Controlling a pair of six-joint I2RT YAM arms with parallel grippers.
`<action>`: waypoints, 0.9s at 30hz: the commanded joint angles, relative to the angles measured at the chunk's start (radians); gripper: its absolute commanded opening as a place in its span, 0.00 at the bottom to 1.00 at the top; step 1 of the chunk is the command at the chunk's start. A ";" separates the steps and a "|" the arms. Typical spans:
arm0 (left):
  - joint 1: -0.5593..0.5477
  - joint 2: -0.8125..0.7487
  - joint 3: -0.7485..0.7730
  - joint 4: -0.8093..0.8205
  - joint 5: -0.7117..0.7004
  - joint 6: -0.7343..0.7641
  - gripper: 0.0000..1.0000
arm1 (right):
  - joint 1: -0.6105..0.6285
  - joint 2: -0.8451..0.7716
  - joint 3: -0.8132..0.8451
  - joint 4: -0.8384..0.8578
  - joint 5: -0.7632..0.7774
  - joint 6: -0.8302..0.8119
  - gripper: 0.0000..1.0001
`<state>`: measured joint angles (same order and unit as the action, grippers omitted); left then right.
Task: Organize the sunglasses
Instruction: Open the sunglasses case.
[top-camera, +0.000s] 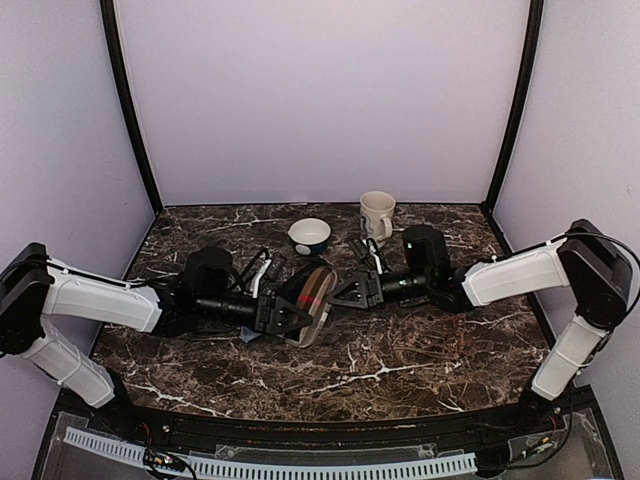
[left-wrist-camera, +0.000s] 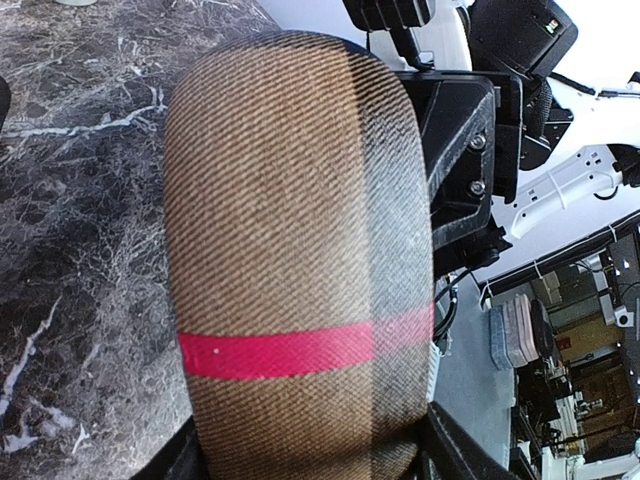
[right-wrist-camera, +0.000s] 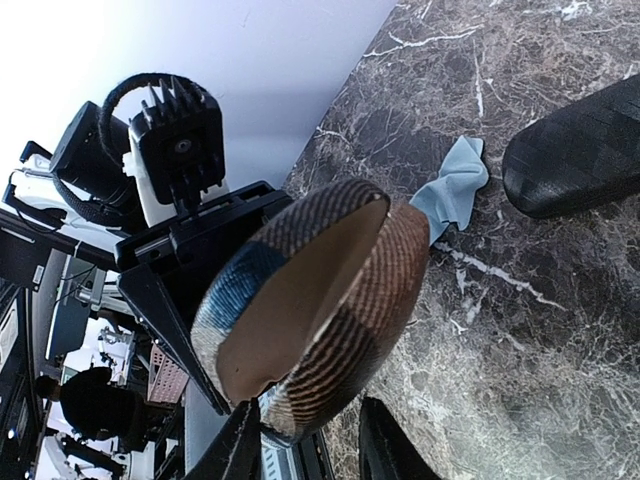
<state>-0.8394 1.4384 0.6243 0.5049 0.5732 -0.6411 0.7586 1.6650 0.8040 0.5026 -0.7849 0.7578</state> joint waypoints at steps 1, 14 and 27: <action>-0.033 -0.131 0.039 0.338 0.220 0.042 0.00 | -0.039 0.083 -0.037 -0.201 0.257 -0.011 0.32; -0.033 -0.139 0.019 0.396 0.210 0.009 0.00 | -0.039 0.097 -0.073 -0.211 0.317 -0.023 0.30; -0.032 -0.143 0.012 0.366 0.177 0.017 0.00 | -0.033 0.085 -0.101 -0.181 0.321 -0.028 0.30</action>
<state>-0.8497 1.4040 0.5968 0.5991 0.5793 -0.6659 0.7570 1.7226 0.7399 0.4477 -0.6426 0.7528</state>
